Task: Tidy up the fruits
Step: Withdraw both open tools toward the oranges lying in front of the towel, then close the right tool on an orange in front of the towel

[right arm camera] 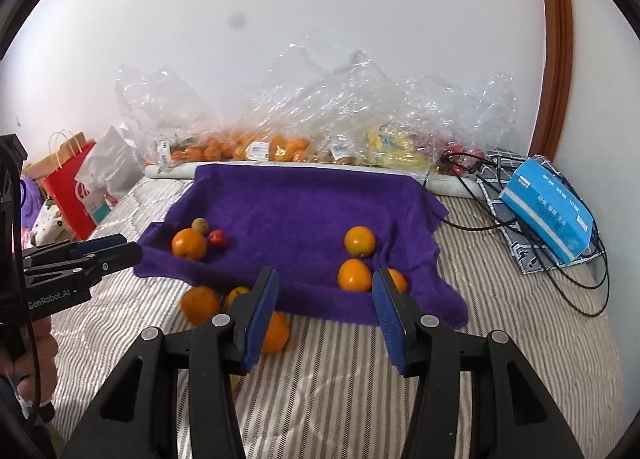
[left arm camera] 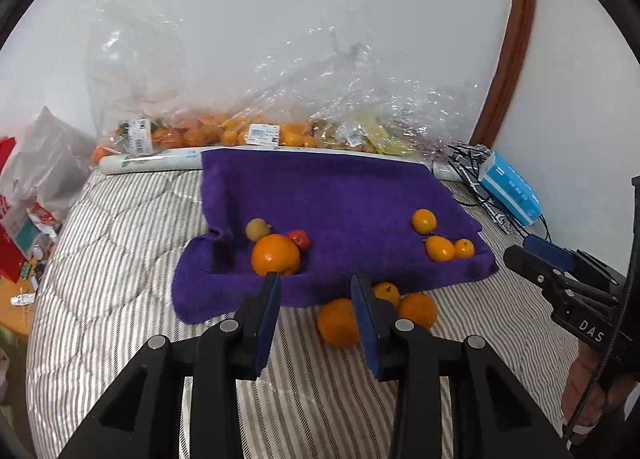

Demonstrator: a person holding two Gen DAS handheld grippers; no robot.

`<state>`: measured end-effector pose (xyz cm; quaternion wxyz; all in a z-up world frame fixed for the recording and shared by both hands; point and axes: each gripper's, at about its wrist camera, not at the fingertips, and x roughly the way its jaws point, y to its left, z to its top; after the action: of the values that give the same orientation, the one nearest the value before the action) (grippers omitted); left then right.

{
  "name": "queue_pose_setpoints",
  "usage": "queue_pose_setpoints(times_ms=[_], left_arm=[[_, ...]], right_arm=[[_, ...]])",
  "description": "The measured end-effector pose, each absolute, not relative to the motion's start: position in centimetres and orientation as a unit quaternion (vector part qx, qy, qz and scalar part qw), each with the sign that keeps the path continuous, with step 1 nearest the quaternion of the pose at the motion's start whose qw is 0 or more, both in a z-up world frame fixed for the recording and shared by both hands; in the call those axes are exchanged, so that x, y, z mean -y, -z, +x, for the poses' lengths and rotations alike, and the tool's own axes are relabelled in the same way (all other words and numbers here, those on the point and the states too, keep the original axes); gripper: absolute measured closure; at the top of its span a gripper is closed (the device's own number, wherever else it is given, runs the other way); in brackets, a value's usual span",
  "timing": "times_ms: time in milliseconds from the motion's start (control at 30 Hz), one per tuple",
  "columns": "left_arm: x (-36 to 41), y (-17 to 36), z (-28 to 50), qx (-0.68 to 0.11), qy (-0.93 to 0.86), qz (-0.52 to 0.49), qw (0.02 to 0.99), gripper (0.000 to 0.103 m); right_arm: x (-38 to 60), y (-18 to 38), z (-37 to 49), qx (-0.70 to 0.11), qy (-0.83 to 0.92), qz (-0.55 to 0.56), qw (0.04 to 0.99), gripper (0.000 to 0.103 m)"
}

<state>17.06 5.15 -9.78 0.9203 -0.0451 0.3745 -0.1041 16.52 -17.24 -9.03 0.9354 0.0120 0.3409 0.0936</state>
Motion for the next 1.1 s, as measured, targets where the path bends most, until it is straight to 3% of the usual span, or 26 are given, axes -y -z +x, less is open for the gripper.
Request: queue_pose_setpoints(times_ms=[467,600,1100], left_arm=[[-5.8,12.3,16.2,-0.42,0.084,-0.054,0.902,0.069],[-6.5,13.1,16.2,-0.423,0.08,-0.068,0.9,0.069],[-7.9,15.4,17.1,-0.45,0.069,-0.073,0.887,0.064]], right_arm=[[18.2,11.1,15.6,-0.355,-0.104,0.028,0.929,0.054],[18.3,12.6,15.9,-0.374,-0.112,0.04,0.92,0.059],[12.9,16.5,17.9,-0.412,-0.158,0.008,0.897,0.059]])
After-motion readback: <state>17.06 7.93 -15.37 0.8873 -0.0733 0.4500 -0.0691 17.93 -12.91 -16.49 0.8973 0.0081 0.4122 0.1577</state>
